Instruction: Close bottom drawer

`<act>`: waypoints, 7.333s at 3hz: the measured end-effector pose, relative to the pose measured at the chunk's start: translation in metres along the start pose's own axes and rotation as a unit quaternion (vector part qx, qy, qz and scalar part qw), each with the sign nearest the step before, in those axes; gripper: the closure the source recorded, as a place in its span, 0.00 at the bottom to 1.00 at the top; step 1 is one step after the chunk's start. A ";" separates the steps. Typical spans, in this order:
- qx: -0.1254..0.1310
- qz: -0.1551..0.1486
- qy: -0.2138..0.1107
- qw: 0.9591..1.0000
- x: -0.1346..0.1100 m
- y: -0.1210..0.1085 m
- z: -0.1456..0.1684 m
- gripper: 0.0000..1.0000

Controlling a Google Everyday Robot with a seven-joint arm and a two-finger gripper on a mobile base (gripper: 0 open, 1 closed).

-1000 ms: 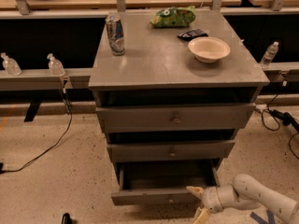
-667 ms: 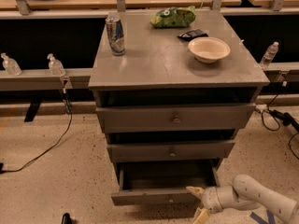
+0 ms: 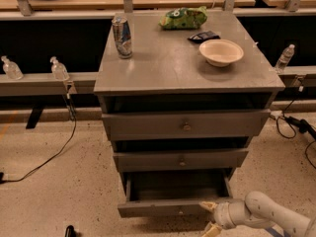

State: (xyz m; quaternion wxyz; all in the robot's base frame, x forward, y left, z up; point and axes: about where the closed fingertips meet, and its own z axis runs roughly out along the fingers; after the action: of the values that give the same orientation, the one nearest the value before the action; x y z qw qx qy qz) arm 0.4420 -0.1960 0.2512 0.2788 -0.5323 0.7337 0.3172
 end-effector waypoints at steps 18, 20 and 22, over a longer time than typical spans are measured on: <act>0.177 -0.146 -0.084 0.970 0.060 -0.168 0.125 1.00; 0.127 -0.146 -0.018 0.981 0.069 -0.177 0.161 1.00; 0.126 -0.147 -0.030 0.981 0.060 -0.187 0.150 1.00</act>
Offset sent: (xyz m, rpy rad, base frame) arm 0.0169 -0.0435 -0.0712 0.0837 -0.1838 0.1114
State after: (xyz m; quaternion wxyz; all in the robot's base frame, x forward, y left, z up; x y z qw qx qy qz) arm 0.6152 -0.1618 0.0783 0.4092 -0.5856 0.6724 0.1939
